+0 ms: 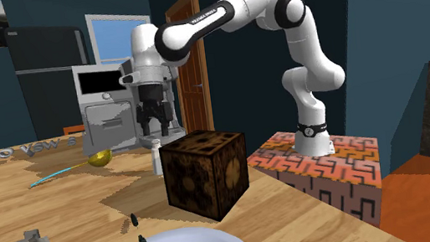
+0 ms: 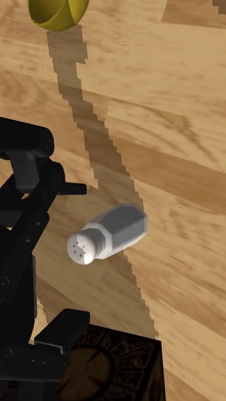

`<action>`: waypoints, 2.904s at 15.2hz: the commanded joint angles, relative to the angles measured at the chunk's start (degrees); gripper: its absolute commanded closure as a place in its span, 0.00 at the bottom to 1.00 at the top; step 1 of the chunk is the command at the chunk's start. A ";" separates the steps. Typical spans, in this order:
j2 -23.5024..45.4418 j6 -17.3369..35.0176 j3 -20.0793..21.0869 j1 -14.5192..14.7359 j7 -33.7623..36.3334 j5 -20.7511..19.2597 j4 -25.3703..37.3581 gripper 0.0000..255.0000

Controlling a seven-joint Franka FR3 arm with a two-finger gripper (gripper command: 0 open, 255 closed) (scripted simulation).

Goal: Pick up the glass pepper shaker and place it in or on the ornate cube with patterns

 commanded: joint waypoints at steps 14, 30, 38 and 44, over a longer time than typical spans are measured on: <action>2.48 2.89 0.82 -0.30 -0.86 1.48 -0.65 1.00; 0.49 -1.32 0.09 -0.04 0.58 -0.03 1.88 1.00; -1.15 -6.49 -0.52 -0.02 2.07 -1.40 5.71 1.00; -1.86 -10.62 -0.85 -0.23 3.06 -2.12 9.31 1.00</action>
